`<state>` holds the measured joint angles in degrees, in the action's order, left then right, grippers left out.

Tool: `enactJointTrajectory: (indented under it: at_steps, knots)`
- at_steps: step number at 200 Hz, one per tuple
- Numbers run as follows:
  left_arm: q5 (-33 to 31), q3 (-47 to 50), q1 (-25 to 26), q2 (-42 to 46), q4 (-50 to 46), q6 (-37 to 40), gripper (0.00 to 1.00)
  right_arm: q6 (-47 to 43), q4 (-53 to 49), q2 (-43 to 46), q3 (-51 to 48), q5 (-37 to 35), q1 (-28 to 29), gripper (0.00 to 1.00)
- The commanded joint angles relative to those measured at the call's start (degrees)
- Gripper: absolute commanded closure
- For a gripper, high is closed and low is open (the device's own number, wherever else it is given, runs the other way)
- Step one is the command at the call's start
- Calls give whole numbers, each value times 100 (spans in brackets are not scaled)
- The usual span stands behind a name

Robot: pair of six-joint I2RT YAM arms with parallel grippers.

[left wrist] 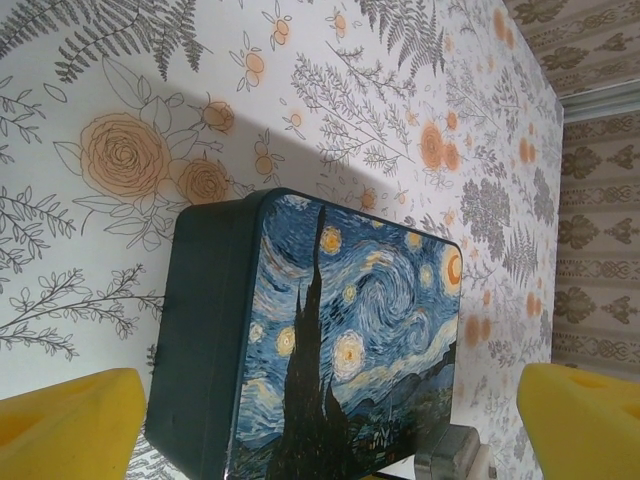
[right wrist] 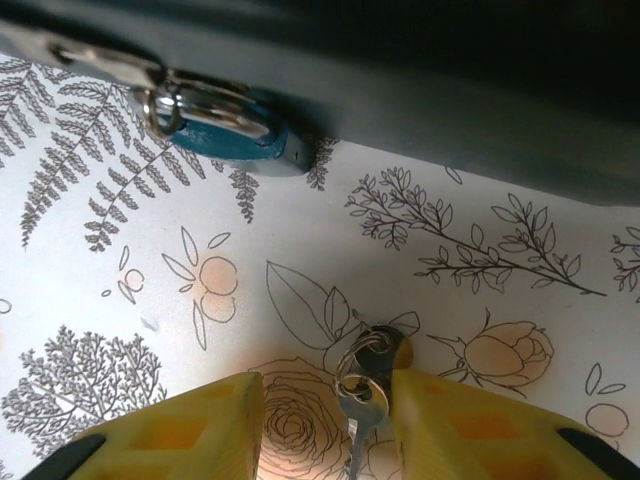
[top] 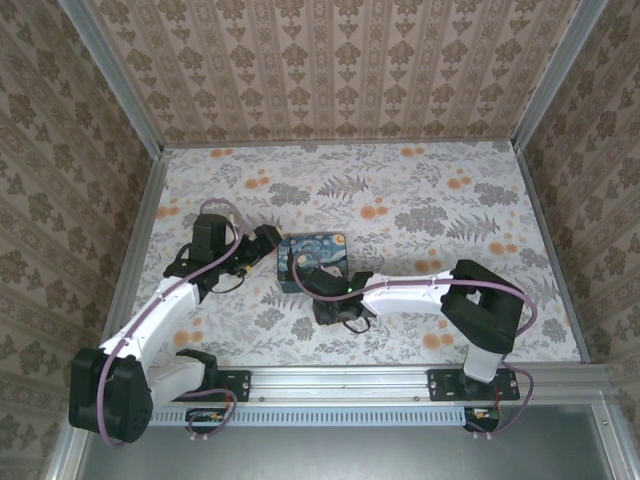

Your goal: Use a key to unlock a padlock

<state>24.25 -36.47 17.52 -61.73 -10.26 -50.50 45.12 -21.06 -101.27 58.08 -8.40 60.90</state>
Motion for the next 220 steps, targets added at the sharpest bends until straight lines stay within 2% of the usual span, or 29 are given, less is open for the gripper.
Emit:
enactJointTrajectory:
  at_steps: [1, 27, 68, 168, 190, 220]
  knots:
    - [140, 83, -39, 178, 56, 75, 3, 18, -399, -251, 150, -340, 62, 62]
    - [172, 127, -38, 227, 67, 64, 3, 62, -450, -376, 186, -413, 97, 72]
    - [240, 232, -38, 284, 164, 5, 2, 194, -522, -403, 138, -562, 106, 100]
    - [401, 263, -5, 607, -27, 84, 2, 778, 142, 1420, -805, -454, 84, 100]
    - [366, 287, 132, 604, 4, 34, 2, 843, 468, 1671, -1022, -363, 14, 100]
    - [335, 382, 573, 412, 436, -244, 2, 1189, 1217, 2118, -1543, -427, -134, 100]
